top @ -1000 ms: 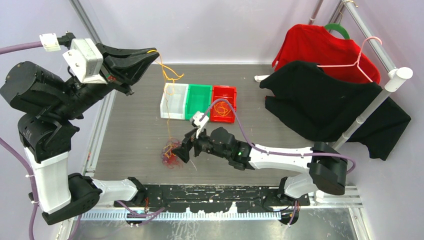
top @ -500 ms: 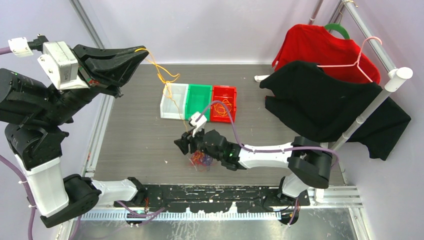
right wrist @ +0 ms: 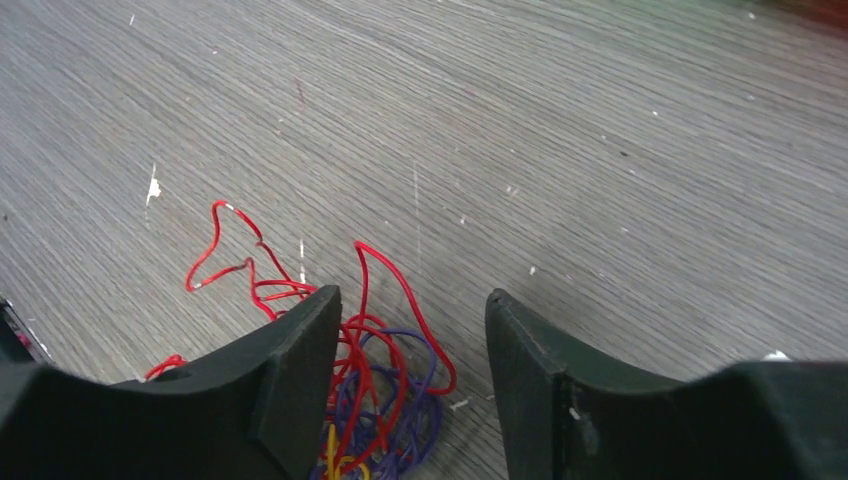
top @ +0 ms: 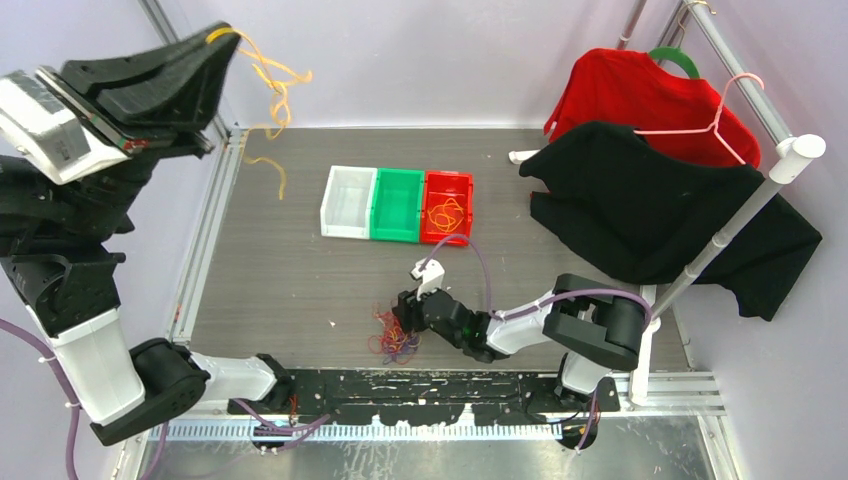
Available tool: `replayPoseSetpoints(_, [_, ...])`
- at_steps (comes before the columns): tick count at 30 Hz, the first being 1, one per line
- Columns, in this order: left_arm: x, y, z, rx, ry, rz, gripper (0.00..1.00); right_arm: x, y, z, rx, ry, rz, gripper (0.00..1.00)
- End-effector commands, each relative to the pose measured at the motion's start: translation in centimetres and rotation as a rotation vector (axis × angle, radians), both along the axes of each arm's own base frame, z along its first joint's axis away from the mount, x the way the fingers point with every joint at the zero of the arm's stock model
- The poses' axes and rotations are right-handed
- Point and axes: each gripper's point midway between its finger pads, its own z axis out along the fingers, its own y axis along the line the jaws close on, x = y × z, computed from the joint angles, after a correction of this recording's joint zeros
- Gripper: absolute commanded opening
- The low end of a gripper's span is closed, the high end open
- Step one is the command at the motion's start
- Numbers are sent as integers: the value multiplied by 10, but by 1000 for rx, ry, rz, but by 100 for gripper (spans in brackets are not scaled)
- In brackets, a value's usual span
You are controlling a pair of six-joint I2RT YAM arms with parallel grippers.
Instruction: Untangle the cables
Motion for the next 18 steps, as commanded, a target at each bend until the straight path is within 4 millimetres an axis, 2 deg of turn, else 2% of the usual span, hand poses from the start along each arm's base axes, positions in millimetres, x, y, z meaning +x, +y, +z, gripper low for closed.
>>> replayPoseSetpoints(1, [-5, 28, 51, -137, -185, 125, 0, 5, -2, 18, 109, -32, -64, 63])
replayPoseSetpoints(2, [-6, 28, 53, -138, -192, 127, 0, 3, -4, 17, 110, -30, -66, 66])
replayPoseSetpoints(5, [5, 13, 38, -75, -155, 106, 0, 3, -3, 34, 154, -43, -67, 75])
replayPoseSetpoints(7, [14, 2, 21, -32, -114, 91, 0, 5, -1, 58, 184, -62, -69, 84])
replayPoseSetpoints(9, [25, -7, -3, -10, -29, 73, 0, 5, 3, 86, 205, -84, -47, 98])
replayPoseSetpoints(14, [48, -44, -84, 113, 179, -17, 0, 5, 9, 158, 236, -160, -2, 100])
replayPoseSetpoints(18, [59, -72, -127, 188, 307, -100, 0, 12, 19, 211, 311, -245, 5, 100])
